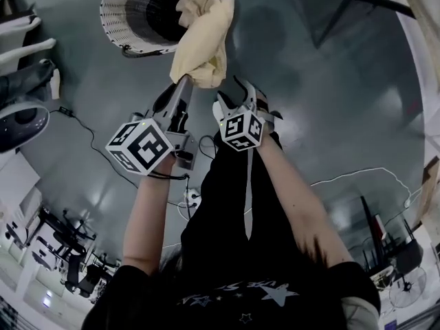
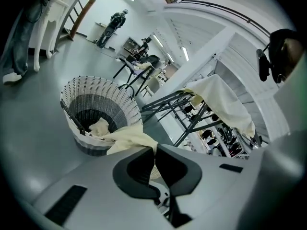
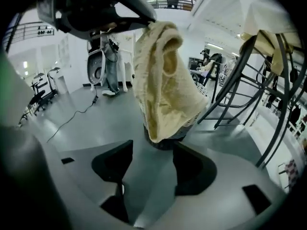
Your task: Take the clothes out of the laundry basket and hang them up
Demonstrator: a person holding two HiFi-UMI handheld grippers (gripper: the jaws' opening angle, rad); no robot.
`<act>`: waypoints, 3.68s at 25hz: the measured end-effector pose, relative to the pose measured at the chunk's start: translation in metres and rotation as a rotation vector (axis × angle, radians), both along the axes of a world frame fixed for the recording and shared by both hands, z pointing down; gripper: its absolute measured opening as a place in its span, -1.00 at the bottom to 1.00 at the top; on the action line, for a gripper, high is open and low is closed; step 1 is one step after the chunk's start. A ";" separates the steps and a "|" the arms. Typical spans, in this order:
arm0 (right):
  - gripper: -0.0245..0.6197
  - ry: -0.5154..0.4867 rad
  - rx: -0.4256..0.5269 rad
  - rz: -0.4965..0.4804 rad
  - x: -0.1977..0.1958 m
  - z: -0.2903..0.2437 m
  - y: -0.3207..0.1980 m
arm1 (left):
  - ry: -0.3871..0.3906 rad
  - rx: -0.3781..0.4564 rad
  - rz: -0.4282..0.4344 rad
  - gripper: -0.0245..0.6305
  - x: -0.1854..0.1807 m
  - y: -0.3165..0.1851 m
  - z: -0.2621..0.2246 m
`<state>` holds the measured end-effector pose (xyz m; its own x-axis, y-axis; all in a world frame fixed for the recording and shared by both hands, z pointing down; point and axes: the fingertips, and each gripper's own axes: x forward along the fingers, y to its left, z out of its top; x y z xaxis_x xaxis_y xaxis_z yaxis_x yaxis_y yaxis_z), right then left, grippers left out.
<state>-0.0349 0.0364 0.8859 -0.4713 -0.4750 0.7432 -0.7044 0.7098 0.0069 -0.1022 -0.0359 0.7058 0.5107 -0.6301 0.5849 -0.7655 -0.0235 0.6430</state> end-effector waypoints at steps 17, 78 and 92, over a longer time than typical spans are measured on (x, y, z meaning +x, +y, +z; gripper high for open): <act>-0.65 0.142 0.222 0.093 0.013 -0.004 -0.037 | -0.001 0.010 0.006 -0.85 -0.007 -0.002 0.004; -0.78 0.030 0.245 -0.118 0.081 -0.196 -0.038 | -0.277 -0.182 0.448 0.00 0.045 0.033 0.021; -0.78 0.023 0.257 -0.107 0.095 -0.188 -0.041 | -0.414 -0.369 0.636 -0.40 0.087 0.024 0.093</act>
